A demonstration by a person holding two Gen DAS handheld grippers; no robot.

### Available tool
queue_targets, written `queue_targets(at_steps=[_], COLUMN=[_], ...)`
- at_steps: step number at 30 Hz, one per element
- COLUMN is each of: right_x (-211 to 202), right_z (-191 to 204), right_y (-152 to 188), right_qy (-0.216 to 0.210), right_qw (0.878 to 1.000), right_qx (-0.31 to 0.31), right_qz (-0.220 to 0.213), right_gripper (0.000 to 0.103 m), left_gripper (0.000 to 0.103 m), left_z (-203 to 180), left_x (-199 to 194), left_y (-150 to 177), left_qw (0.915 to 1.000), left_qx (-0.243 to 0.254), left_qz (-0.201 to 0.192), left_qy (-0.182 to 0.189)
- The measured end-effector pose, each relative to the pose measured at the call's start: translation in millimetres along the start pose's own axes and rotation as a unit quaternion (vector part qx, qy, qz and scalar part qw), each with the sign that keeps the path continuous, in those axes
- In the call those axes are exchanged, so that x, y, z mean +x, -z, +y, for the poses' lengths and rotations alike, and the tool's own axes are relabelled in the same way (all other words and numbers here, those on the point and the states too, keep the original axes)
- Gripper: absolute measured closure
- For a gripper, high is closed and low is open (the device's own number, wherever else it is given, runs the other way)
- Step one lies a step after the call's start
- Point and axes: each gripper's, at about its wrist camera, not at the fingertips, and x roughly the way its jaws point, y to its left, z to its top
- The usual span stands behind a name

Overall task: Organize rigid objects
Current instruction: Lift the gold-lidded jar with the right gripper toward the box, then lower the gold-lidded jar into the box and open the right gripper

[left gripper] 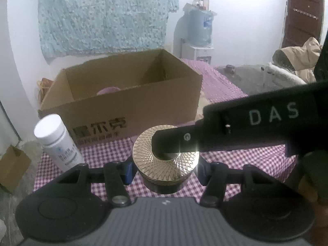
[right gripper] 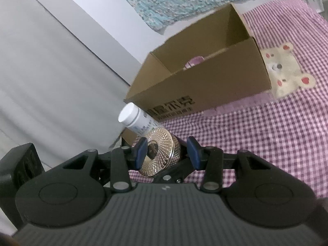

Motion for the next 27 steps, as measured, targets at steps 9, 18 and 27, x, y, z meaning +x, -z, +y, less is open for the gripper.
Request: queue_targets(at_steps=[9,18,27], right_x=[-6,-4,46], right_z=[21,31,-3], right_y=[-30,-97,-175], right_qy=[-0.013,-0.013,0.015], right_qw=[0.999,0.997,0.998], right_qx=[-0.038,-0.073,-0.061], right_qz=[-0.017,-0.029,0.023], right_gripper=[0.060,0.060,0.059], left_gripper=[0.046,0.046,0.046], left_z=[5,11,26], left_x=[-10,15,96], left_y=[-34,-97,-141], left_qw=[0.9994,0.9992,0.9978], left_qx=[0.002,-0.016,-0.058], left_qz=[-0.031,-0.038,0.021], left_qy=[-0.013,0.001,0.025])
